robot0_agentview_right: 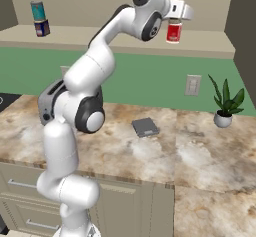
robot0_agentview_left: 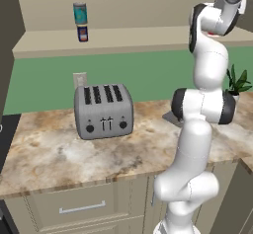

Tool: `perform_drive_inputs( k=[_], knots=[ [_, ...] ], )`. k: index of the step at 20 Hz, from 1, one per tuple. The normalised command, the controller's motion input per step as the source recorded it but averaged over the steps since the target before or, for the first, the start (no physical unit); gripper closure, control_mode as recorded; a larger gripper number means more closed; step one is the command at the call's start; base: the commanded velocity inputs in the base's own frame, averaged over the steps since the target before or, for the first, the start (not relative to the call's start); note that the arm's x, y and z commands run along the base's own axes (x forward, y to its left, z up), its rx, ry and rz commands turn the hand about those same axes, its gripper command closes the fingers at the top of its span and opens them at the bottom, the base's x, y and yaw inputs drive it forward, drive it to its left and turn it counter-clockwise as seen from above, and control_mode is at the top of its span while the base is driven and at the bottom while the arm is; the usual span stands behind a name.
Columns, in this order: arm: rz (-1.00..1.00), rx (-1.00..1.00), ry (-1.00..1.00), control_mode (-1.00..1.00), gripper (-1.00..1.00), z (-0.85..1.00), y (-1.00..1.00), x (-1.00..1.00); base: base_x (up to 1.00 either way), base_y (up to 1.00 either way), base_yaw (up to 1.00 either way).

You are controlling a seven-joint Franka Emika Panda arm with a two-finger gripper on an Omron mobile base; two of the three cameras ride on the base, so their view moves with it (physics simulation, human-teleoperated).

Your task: Stack two cans on top of the other two cans in the cabinet.

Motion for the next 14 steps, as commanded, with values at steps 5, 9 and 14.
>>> perform_drive_inputs(
  k=[5, 9, 14],
  knots=[
    [0.02, 0.0, 0.01, -1.0, 1.0, 0.0, -0.12, 0.03, 0.0, 0.0, 0.0],
    [0.03, 0.0, 0.02, -1.0, 1.0, -0.03, -0.05, 0.0, 0.0, 0.0, 0.0],
    [0.04, 0.0, 0.02, -1.0, 1.0, -0.1, 0.0, 0.0, 0.0, 0.0, 0.0]
  ],
)
